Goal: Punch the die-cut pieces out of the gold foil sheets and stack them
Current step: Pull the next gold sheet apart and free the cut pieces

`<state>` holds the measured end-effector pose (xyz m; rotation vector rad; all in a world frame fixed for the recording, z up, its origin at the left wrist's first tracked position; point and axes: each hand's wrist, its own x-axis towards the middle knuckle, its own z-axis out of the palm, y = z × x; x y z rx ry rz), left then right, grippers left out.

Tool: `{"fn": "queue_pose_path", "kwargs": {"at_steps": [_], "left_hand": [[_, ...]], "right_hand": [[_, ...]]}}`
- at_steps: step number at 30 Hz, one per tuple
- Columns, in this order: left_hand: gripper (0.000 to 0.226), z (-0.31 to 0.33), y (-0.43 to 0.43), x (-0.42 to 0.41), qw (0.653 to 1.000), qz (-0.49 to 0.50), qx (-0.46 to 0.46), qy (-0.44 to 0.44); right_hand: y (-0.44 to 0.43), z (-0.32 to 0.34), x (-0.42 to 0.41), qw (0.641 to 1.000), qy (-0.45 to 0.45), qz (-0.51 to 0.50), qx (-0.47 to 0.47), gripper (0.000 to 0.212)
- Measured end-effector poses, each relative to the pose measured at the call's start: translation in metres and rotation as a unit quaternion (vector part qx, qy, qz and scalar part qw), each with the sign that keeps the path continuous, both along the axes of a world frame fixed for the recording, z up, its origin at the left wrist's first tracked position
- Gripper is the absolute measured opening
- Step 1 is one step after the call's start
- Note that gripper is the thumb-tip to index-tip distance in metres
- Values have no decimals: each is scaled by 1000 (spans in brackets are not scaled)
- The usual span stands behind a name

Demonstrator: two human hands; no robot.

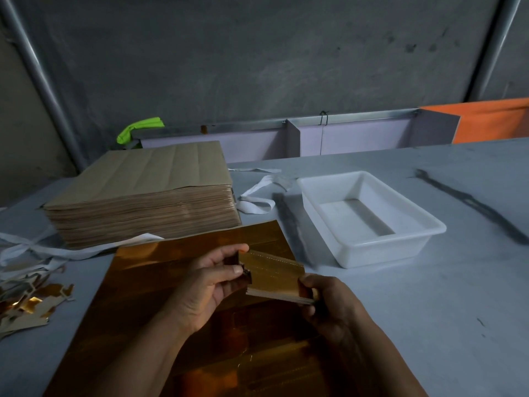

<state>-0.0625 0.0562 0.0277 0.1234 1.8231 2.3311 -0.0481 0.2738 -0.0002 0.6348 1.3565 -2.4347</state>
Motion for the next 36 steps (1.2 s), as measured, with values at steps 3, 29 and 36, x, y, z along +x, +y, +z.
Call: {"fn": "queue_pose_path", "kwargs": {"at_steps": [3, 29, 36], "left_hand": [[44, -1, 1, 0, 999, 1, 21, -24], [26, -3, 24, -24, 981, 77, -70, -161], [29, -7, 36, -38, 978, 98, -64, -171]], "right_hand": [[2, 0, 0, 998, 31, 10, 63, 18], [8, 2, -20, 991, 119, -4, 54, 8], [15, -1, -25, 990, 141, -24, -19, 17]]}}
